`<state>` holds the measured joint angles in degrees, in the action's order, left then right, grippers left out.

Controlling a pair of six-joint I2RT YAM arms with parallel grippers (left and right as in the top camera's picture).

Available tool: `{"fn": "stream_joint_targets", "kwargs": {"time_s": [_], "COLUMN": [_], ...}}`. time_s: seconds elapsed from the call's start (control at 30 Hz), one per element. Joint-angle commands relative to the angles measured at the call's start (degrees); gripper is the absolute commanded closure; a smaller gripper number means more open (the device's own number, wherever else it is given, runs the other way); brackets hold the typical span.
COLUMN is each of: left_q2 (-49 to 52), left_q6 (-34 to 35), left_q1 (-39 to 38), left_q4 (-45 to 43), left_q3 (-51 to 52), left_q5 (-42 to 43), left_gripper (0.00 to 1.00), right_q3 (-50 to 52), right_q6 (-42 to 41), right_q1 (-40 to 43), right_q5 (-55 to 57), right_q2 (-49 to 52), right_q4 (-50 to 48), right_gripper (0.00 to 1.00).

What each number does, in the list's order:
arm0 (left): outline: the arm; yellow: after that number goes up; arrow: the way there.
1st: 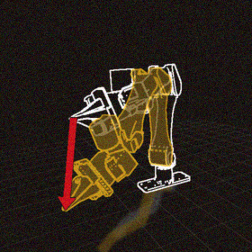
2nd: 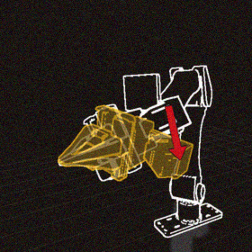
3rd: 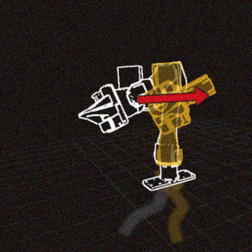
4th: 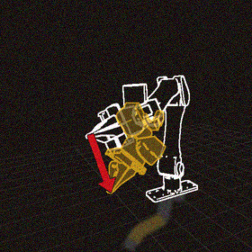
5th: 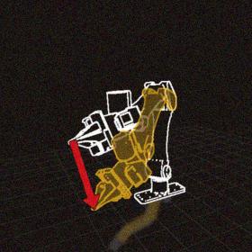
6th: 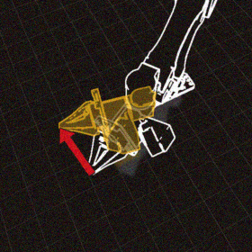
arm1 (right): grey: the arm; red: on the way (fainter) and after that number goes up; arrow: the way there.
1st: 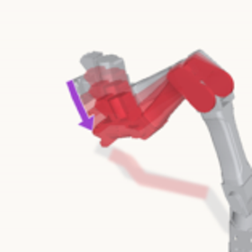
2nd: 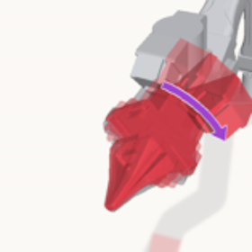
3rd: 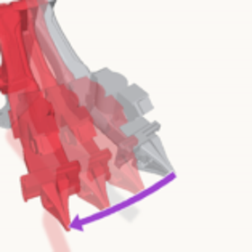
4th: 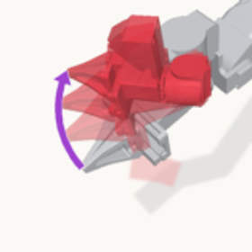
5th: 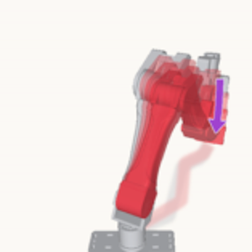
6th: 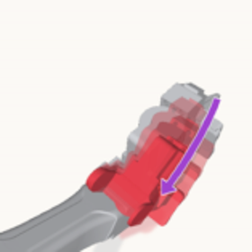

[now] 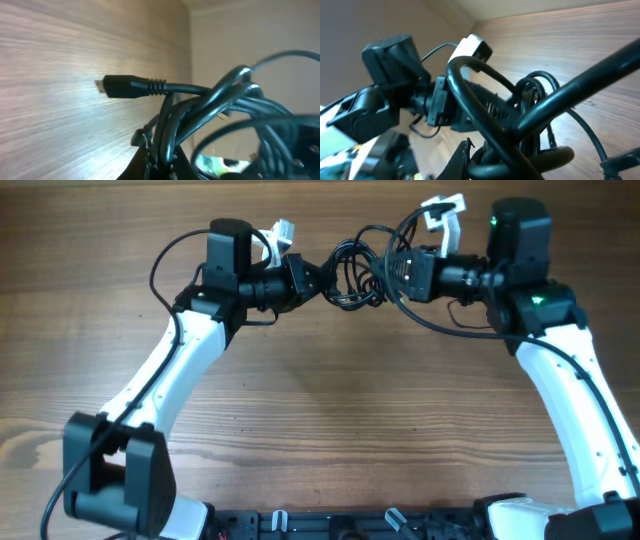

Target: Untangle cables

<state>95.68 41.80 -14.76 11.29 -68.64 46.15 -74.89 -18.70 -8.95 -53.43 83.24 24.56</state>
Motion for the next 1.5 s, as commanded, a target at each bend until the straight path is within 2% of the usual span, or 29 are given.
{"fn": "stream_joint_targets", "kwargs": {"time_s": [0.0,0.1,0.17,0.27,0.3,0.33,0.47,0.6,0.7,0.9,1.2,1.23,1.33,1.4,1.47], "left_q2": [2.6,2.6,2.6,2.6,2.6,2.6,2.6,2.6,2.2,-1.2,-4.5,-4.5,-4.5,-4.5,-4.5], "left_q6": [-2.6,-2.6,-2.6,-2.6,-2.6,-2.9,-8.4,-8.4,-8.1,-2.4,6.4,8.3,13.5,19.4,24.5], "left_q1": [2.0,2.0,2.0,2.0,2.0,1.9,1.6,1.2,1.1,1.1,1.1,1.1,1.1,1.1,1.1], "left_q4": [6.6,10.3,12.9,14.9,15.1,15.1,13.7,11.0,6.6,1.0,-3.5,-4.6,-7.1,-7.5,-7.5], "left_q3": [1.9,1.9,1.9,1.9,1.9,1.9,1.9,1.9,1.9,1.9,1.9,1.9,1.9,1.9,1.9], "left_q5": [-23.4,-28.2,-31.3,-33.6,-33.6,-33.1,-24.8,-12.9,-4.2,-2.0,1.0,1.2,0.6,-2.0,-4.0], "left_gripper": [0.96,0.96,0.96,0.96,0.96,0.96,0.96,0.96,0.96,0.96,0.96,0.96,0.96,0.96,0.96], "right_q3": [-1.7,-1.7,-1.7,-1.7,-1.7,-1.7,-1.6,-1.6,-1.6,-1.6,-1.6,-1.7,-2.1,-2.5,-2.9], "right_q6": [3.6,2.8,0.4,-1.3,-1.3,-1.1,0.1,0.7,0.7,0.7,0.7,0.9,1.2,1.1,0.2], "right_q1": [3.3,5.4,7.5,9.9,10.3,9.9,6.1,-2.9,-8.0,-12.9,-14.3,-14.3,-13.8,-12.4,-10.1], "right_q5": [-24.0,-30.6,-30.1,-19.8,-8.8,-3.5,-0.3,16.5,24.6,30.1,33.0,32.8,27.9,23.6,21.3], "right_q2": [-5.5,-5.5,-5.5,-5.5,-5.5,-5.5,-5.5,-4.8,-2.5,4.0,9.6,9.6,8.6,6.5,4.1], "right_q4": [-5.1,-6.0,-5.6,-1.8,1.9,3.6,3.7,5.6,5.7,5.6,5.6,5.6,5.7,6.3,7.6], "right_gripper": [0.96,0.96,0.96,0.96,0.96,0.96,0.96,0.96,0.96,0.96,0.94,0.82,0.28,0.03,0.0]}}
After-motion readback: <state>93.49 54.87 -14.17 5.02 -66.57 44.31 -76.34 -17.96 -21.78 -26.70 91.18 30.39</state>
